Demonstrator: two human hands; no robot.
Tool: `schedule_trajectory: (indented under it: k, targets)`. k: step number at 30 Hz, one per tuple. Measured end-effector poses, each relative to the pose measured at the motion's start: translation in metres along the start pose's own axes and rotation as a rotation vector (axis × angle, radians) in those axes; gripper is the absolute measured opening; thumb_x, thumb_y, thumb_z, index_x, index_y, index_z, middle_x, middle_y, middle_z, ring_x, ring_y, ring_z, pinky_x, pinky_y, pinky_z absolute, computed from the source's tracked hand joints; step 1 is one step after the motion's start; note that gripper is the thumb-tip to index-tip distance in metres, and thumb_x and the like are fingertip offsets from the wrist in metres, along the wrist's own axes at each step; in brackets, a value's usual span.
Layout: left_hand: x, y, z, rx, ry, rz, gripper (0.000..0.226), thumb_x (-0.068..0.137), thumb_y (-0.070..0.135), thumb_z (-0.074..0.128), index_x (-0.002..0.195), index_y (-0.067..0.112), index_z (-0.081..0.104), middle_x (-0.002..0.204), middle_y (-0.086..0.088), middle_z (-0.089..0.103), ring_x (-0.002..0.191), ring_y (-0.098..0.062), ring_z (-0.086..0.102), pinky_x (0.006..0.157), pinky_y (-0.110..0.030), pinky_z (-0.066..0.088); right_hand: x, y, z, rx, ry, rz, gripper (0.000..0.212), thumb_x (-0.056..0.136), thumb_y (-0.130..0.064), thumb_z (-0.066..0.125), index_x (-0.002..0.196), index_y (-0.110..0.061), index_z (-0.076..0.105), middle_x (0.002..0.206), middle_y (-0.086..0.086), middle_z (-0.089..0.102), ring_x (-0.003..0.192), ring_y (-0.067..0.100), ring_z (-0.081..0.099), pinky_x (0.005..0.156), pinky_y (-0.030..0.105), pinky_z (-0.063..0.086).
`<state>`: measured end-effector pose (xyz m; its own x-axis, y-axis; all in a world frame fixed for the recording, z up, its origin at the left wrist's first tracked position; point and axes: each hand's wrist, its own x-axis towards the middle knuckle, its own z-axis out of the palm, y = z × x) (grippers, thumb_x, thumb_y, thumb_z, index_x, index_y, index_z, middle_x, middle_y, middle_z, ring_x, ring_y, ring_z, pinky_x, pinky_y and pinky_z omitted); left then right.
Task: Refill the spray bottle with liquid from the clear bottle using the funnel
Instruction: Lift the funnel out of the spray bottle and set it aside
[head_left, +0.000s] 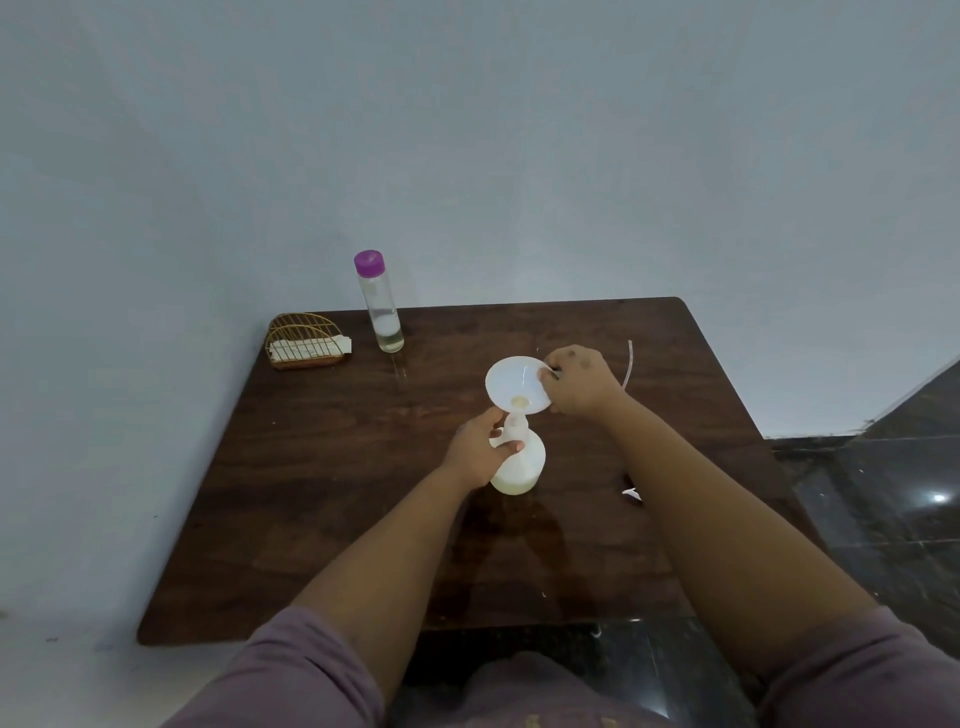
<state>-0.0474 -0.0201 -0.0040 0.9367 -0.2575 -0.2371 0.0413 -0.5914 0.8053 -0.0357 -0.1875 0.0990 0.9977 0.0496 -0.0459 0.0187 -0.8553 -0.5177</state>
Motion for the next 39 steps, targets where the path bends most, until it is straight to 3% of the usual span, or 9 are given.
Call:
schedule_trajectory:
  k: [7,11,15,20,22,29,33,36,39]
  targets:
    - [0.001,0.001,0.0,0.015,0.0,0.003,0.06,0.09,0.03,0.067,0.144,0.021,0.042,0.144,-0.001,0.051,0.127,-0.022,0.051,0.104,-0.046,0.047,-0.003,0.002,0.001,0.022,-0.002,0.026,0.031,0.096,-0.016,0.044,0.103,0.004,0.066,0.104,0.016,0.066,0.084,0.028,0.068,0.071,0.025,0.05]
    - [0.0,0.001,0.0,0.002,0.007,-0.004,0.058,0.09,0.029,0.067,0.143,0.021,0.044,0.143,-0.002,0.052,0.127,-0.024,0.051,0.105,-0.045,0.046,-0.006,-0.001,0.005,-0.011,0.019,0.021,0.03,0.097,-0.016,0.045,0.101,0.004,0.066,0.099,0.015,0.068,0.081,0.023,0.061,0.062,0.019,0.041]
    - [-0.001,0.001,0.002,0.017,0.011,0.001,0.06,0.091,0.028,0.067,0.145,0.021,0.042,0.144,-0.002,0.052,0.128,-0.024,0.051,0.105,-0.045,0.045,-0.009,-0.001,0.008,0.02,0.049,0.052,0.029,0.097,-0.016,0.045,0.102,0.004,0.066,0.103,0.016,0.067,0.089,0.024,0.062,0.07,0.022,0.04]
    - [-0.002,0.003,0.002,0.019,0.018,-0.005,0.057,0.091,0.027,0.067,0.143,0.021,0.044,0.142,-0.003,0.053,0.127,-0.024,0.052,0.105,-0.044,0.045,-0.01,-0.003,0.011,0.033,0.072,0.054,0.026,0.097,-0.015,0.046,0.098,0.002,0.065,0.093,0.012,0.065,0.075,0.019,0.06,0.052,0.012,0.034]
    - [-0.003,0.004,0.002,0.015,0.023,-0.014,0.057,0.091,0.027,0.067,0.143,0.021,0.044,0.142,-0.003,0.053,0.127,-0.024,0.052,0.104,-0.043,0.045,-0.01,-0.002,0.013,0.026,0.074,0.06,0.026,0.097,-0.015,0.047,0.103,0.002,0.065,0.099,0.012,0.065,0.076,0.016,0.054,0.055,0.013,0.033]
    - [-0.006,0.006,0.002,0.037,0.022,0.004,0.055,0.09,0.025,0.067,0.141,0.022,0.045,0.142,-0.003,0.053,0.126,-0.024,0.052,0.102,-0.043,0.046,-0.01,-0.002,0.008,0.07,0.087,0.083,0.029,0.096,-0.016,0.046,0.105,0.002,0.067,0.106,0.014,0.067,0.094,0.025,0.064,0.072,0.021,0.041]
    - [-0.005,0.008,0.002,0.04,0.017,-0.024,0.058,0.091,0.025,0.066,0.144,0.023,0.041,0.145,-0.002,0.05,0.129,-0.024,0.05,0.105,-0.043,0.045,-0.007,-0.001,0.003,0.163,0.078,0.139,0.027,0.096,-0.016,0.044,0.103,-0.001,0.066,0.105,0.013,0.066,0.069,0.017,0.067,0.057,0.014,0.045]
    - [-0.004,0.007,0.004,0.05,0.033,-0.015,0.055,0.091,0.022,0.067,0.141,0.024,0.044,0.143,-0.001,0.051,0.128,-0.024,0.051,0.101,-0.038,0.044,-0.007,0.001,0.002,0.169,0.099,0.15,0.029,0.097,-0.016,0.043,0.102,0.002,0.065,0.103,0.015,0.067,0.079,0.023,0.065,0.066,0.018,0.045]
    - [-0.004,0.007,0.004,0.058,0.032,-0.033,0.059,0.091,0.024,0.067,0.144,0.023,0.041,0.146,-0.001,0.048,0.129,-0.023,0.05,0.103,-0.04,0.044,-0.005,0.001,0.002,0.193,0.076,0.161,0.028,0.097,-0.018,0.044,0.105,-0.001,0.066,0.108,0.014,0.066,0.073,0.018,0.066,0.061,0.014,0.045]
